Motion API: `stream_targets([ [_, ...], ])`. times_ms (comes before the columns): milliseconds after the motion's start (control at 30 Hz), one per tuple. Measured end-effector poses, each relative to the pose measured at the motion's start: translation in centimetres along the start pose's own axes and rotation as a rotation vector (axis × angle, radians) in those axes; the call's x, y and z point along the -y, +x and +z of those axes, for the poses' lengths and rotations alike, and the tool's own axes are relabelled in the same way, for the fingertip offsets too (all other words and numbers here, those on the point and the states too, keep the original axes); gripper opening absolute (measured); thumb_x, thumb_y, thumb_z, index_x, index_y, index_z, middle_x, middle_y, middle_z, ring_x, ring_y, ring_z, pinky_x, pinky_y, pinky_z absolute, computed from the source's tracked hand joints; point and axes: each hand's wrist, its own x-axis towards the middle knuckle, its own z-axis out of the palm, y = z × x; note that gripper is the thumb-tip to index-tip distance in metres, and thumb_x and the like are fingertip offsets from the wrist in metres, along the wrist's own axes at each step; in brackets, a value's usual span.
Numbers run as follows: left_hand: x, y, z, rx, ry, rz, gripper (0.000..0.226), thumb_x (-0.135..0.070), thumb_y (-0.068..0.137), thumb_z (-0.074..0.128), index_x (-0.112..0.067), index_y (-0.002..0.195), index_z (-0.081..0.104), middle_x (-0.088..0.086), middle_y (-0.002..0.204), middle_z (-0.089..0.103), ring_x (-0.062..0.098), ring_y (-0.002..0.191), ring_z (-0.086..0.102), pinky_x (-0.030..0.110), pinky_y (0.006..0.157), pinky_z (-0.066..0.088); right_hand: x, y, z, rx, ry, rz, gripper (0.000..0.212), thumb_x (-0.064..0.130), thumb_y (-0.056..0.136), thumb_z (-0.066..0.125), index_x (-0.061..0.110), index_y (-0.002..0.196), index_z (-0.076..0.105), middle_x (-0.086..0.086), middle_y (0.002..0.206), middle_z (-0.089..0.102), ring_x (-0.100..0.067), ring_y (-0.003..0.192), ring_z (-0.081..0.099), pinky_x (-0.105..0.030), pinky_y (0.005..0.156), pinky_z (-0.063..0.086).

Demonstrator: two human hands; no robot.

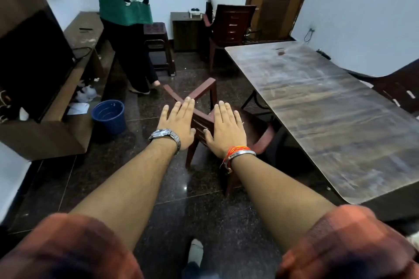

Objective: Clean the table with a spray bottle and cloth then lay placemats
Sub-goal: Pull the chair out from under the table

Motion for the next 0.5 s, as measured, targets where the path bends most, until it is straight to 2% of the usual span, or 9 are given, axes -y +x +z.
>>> stream_targets([
  [100, 1.3, 2.5, 1.0, 0.061, 0.023, 0.015, 0.083, -0.038, 0.098, 0.045, -0.020, 0.158, -0.010, -0.004, 0.166, -0.010, 0.020, 0.153, 0.001, 0.046, 0.122, -0.003, 0.5, 2.6, 2.5, 0.032, 0.027, 0.042, 0.079, 0.044, 0.090, 0.044, 0.006, 0.151, 0.011, -0.010, 0.159, 0.008, -0.022, 0.147, 0.002, -0.041, 0.119, 0.005],
  [233, 3.1, 5.5, 3.1, 0.170, 0.026, 0.070, 0.080, -0.036, 0.099, 0.043, -0.020, 0.158, -0.009, -0.005, 0.166, -0.010, 0.020, 0.153, 0.000, 0.047, 0.122, -0.004, 0.7, 5.4, 6.7, 0.162, 0.019, 0.108, 0.079, 0.044, 0.090, 0.044, 0.006, 0.150, 0.009, -0.011, 0.159, 0.008, -0.024, 0.147, 0.003, -0.040, 0.119, 0.005],
  [367, 4.9, 8.6, 4.8, 0.214, 0.038, 0.091, 0.075, -0.028, 0.101, 0.039, -0.021, 0.158, -0.009, -0.006, 0.166, -0.012, 0.020, 0.153, -0.002, 0.047, 0.122, -0.006, 0.5, 8.2, 8.6, 0.192, -0.026, 0.141, 0.079, 0.043, 0.090, 0.045, 0.006, 0.150, 0.010, -0.012, 0.159, 0.009, -0.024, 0.146, 0.005, -0.041, 0.119, 0.006],
  [500, 6.6, 12.7, 6.2, 0.287, 0.050, 0.186, 0.074, -0.031, 0.102, 0.040, -0.020, 0.158, -0.006, -0.006, 0.166, -0.007, 0.019, 0.153, -0.003, 0.046, 0.122, -0.005, 1.6, 11.5, 9.4, 0.211, -0.018, 0.152, 0.079, 0.039, 0.088, 0.048, 0.004, 0.149, 0.013, -0.013, 0.158, 0.012, -0.025, 0.146, 0.007, -0.040, 0.119, 0.008],
])
